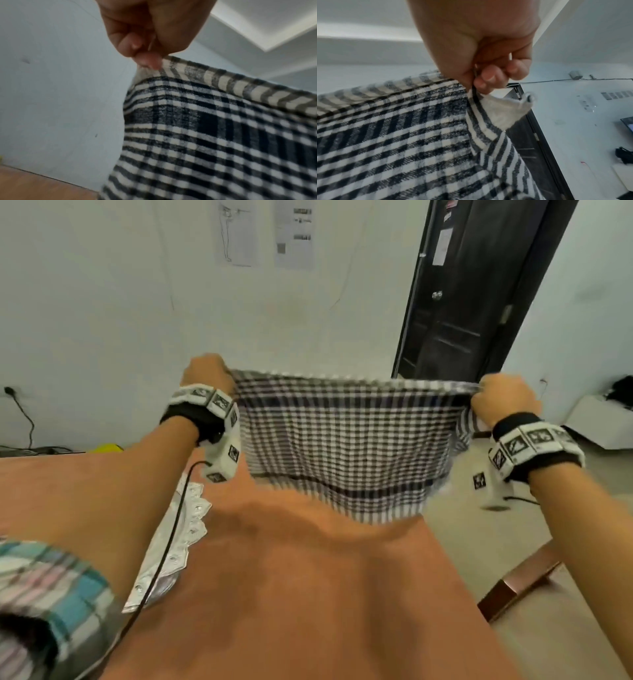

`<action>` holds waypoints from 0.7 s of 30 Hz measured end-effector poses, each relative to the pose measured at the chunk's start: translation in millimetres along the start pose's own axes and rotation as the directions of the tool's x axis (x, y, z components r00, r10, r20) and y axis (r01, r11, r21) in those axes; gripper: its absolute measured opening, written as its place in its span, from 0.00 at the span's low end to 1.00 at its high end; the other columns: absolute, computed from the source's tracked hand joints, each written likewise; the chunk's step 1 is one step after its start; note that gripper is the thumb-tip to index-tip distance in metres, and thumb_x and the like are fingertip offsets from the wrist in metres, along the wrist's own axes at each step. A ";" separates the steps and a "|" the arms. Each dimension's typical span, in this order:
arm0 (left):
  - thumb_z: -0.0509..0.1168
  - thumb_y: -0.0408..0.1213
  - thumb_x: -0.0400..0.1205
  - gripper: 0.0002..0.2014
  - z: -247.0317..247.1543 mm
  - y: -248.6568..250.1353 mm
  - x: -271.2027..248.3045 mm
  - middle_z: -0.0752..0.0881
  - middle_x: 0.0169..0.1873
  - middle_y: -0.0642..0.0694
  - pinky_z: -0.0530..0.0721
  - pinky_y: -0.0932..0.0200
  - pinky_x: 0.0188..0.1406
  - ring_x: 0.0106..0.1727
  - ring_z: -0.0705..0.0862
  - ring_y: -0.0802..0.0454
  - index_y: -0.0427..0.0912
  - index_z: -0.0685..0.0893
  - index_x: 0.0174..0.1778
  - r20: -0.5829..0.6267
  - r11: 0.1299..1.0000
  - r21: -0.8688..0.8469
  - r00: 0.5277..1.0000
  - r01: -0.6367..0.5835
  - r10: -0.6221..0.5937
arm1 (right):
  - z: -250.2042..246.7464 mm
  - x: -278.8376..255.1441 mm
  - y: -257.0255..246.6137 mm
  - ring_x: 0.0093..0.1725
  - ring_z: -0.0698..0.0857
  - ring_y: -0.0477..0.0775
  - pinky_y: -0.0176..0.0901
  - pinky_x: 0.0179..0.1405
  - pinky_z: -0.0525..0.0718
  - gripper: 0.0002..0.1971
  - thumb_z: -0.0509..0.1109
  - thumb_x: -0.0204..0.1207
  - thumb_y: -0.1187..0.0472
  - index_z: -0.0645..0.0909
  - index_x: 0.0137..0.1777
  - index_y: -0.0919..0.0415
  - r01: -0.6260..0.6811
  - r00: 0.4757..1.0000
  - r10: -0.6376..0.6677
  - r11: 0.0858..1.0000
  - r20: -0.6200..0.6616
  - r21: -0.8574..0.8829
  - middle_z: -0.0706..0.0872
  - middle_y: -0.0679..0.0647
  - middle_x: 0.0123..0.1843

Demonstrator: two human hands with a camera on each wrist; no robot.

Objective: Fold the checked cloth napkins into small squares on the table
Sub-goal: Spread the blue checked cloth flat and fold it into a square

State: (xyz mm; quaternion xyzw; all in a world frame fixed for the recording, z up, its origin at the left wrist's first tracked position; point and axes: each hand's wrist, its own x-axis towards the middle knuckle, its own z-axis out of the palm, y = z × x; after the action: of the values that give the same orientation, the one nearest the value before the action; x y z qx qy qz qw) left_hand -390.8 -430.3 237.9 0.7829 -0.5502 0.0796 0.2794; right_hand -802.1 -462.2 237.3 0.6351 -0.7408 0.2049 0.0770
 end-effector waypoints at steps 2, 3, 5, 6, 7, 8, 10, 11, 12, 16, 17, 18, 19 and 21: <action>0.61 0.26 0.78 0.06 -11.1 7.1 4.2 0.80 0.32 0.31 0.85 0.46 0.48 0.38 0.80 0.38 0.32 0.80 0.36 -0.041 0.977 -0.174 0.991 0.120 -0.129 | -10.5 7.2 -1.2 0.49 0.82 0.72 0.56 0.44 0.79 0.09 0.58 0.75 0.66 0.80 0.45 0.65 0.012 0.997 -0.007 0.998 -0.075 0.061 0.82 0.70 0.48; 0.60 0.26 0.79 0.07 -13.1 8.1 1.4 0.83 0.38 0.29 0.84 0.45 0.56 0.43 0.82 0.37 0.32 0.83 0.41 -0.063 0.951 -0.265 0.981 0.161 -0.184 | -13.2 6.1 2.7 0.49 0.82 0.72 0.57 0.45 0.79 0.09 0.58 0.74 0.66 0.80 0.44 0.63 0.026 0.996 -0.017 0.995 -0.089 0.098 0.82 0.70 0.47; 0.57 0.24 0.79 0.14 -14.9 6.0 -14.2 0.86 0.53 0.31 0.82 0.47 0.63 0.56 0.84 0.35 0.30 0.85 0.54 -0.114 0.879 -0.425 0.950 0.217 -0.290 | -13.1 -1.9 13.2 0.42 0.79 0.69 0.54 0.42 0.77 0.08 0.59 0.73 0.66 0.77 0.36 0.58 0.079 0.992 -0.062 0.983 -0.107 0.163 0.82 0.69 0.44; 0.57 0.24 0.78 0.16 -14.9 3.6 -26.2 0.86 0.56 0.32 0.82 0.48 0.63 0.59 0.84 0.36 0.30 0.85 0.57 -0.140 0.842 -0.493 0.935 0.221 -0.327 | -9.0 -9.0 20.5 0.39 0.77 0.66 0.51 0.39 0.75 0.08 0.59 0.73 0.66 0.76 0.35 0.58 0.100 0.990 -0.080 0.977 -0.112 0.189 0.83 0.69 0.42; 0.58 0.25 0.77 0.16 -13.0 0.5 -39.7 0.87 0.56 0.33 0.82 0.50 0.61 0.60 0.84 0.37 0.32 0.86 0.57 -0.168 0.819 -0.533 0.923 0.211 -0.346 | -3.2 -17.1 28.9 0.38 0.76 0.65 0.48 0.38 0.73 0.08 0.60 0.73 0.66 0.77 0.35 0.58 0.110 0.990 -0.087 0.970 -0.112 0.216 0.83 0.69 0.41; 0.59 0.25 0.77 0.16 -8.7 0.0 -60.8 0.87 0.56 0.32 0.81 0.53 0.59 0.60 0.84 0.38 0.32 0.86 0.57 -0.191 0.822 -0.529 0.915 0.208 -0.355 | 3.9 -27.5 39.6 0.38 0.78 0.67 0.47 0.37 0.72 0.08 0.61 0.73 0.66 0.80 0.36 0.60 0.114 0.990 -0.092 0.966 -0.104 0.233 0.83 0.69 0.40; 0.57 0.24 0.78 0.15 5.5 -3.2 -107.2 0.86 0.55 0.30 0.77 0.53 0.57 0.60 0.83 0.37 0.31 0.85 0.56 -0.214 0.855 -0.481 0.920 0.193 -0.328 | 25.1 -49.9 62.3 0.41 0.82 0.72 0.49 0.36 0.72 0.06 0.63 0.73 0.66 0.81 0.37 0.63 0.127 0.991 -0.113 0.968 -0.077 0.218 0.83 0.71 0.40; 0.56 0.23 0.79 0.15 13.5 -3.7 -132.2 0.86 0.55 0.29 0.76 0.52 0.56 0.60 0.82 0.35 0.30 0.84 0.56 -0.210 0.864 -0.468 0.926 0.186 -0.313 | 39.3 -60.3 73.5 0.42 0.82 0.73 0.50 0.36 0.73 0.05 0.64 0.72 0.67 0.80 0.37 0.64 0.141 0.990 -0.133 0.971 -0.055 0.194 0.84 0.72 0.39; 0.55 0.23 0.80 0.14 22.4 -4.4 -157.7 0.85 0.54 0.27 0.75 0.50 0.56 0.59 0.82 0.33 0.29 0.83 0.56 -0.193 0.875 -0.445 0.934 0.191 -0.302 | 54.2 -70.2 84.5 0.42 0.83 0.73 0.51 0.36 0.74 0.04 0.65 0.71 0.69 0.81 0.37 0.67 0.154 0.988 -0.153 0.972 -0.021 0.179 0.84 0.73 0.39; 0.56 0.23 0.81 0.12 73.5 -18.4 -251.7 0.85 0.52 0.29 0.77 0.44 0.54 0.55 0.82 0.32 0.29 0.83 0.54 0.019 0.946 -0.216 0.970 0.241 -0.242 | 110.6 -120.4 127.9 0.43 0.82 0.69 0.52 0.39 0.80 0.04 0.68 0.67 0.72 0.84 0.39 0.67 0.146 0.969 -0.171 0.979 0.179 0.144 0.84 0.70 0.41; 0.56 0.22 0.80 0.13 85.6 -25.3 -270.9 0.85 0.53 0.30 0.77 0.43 0.55 0.55 0.83 0.32 0.30 0.83 0.55 0.083 0.956 -0.179 0.972 0.233 -0.221 | 122.5 -135.0 137.0 0.44 0.82 0.69 0.54 0.42 0.82 0.03 0.69 0.68 0.70 0.83 0.40 0.66 0.141 0.957 -0.172 0.980 0.233 0.142 0.83 0.70 0.44; 0.57 0.21 0.80 0.13 93.6 -31.7 -291.4 0.85 0.55 0.30 0.77 0.43 0.55 0.57 0.83 0.32 0.31 0.83 0.56 0.140 0.964 -0.139 0.968 0.228 -0.209 | 132.6 -151.8 146.0 0.47 0.81 0.69 0.56 0.47 0.83 0.04 0.69 0.69 0.69 0.83 0.43 0.66 0.145 0.942 -0.176 0.981 0.286 0.127 0.82 0.69 0.49; 0.58 0.21 0.79 0.14 100.0 -38.7 -308.4 0.84 0.57 0.30 0.77 0.42 0.57 0.58 0.83 0.32 0.31 0.83 0.57 0.185 0.967 -0.102 0.959 0.235 -0.214 | 142.4 -165.9 154.6 0.49 0.81 0.68 0.56 0.51 0.83 0.05 0.69 0.71 0.67 0.82 0.46 0.65 0.156 0.924 -0.178 0.984 0.340 0.089 0.80 0.67 0.53; 0.59 0.23 0.80 0.14 106.6 -54.0 -341.8 0.83 0.60 0.30 0.76 0.42 0.59 0.60 0.82 0.31 0.31 0.82 0.60 0.253 0.953 -0.005 0.923 0.302 -0.291 | 158.7 -192.3 170.5 0.52 0.81 0.66 0.53 0.51 0.83 0.07 0.67 0.74 0.64 0.80 0.51 0.64 0.236 0.876 -0.221 0.972 0.428 0.018 0.77 0.63 0.57</action>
State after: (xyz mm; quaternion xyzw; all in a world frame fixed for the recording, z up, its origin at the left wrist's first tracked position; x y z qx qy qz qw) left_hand -492.0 -194.2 -17.3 0.8546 -0.4575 -0.0747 0.2342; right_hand -909.7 -332.4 -13.3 0.7459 -0.6630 0.0373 -0.0524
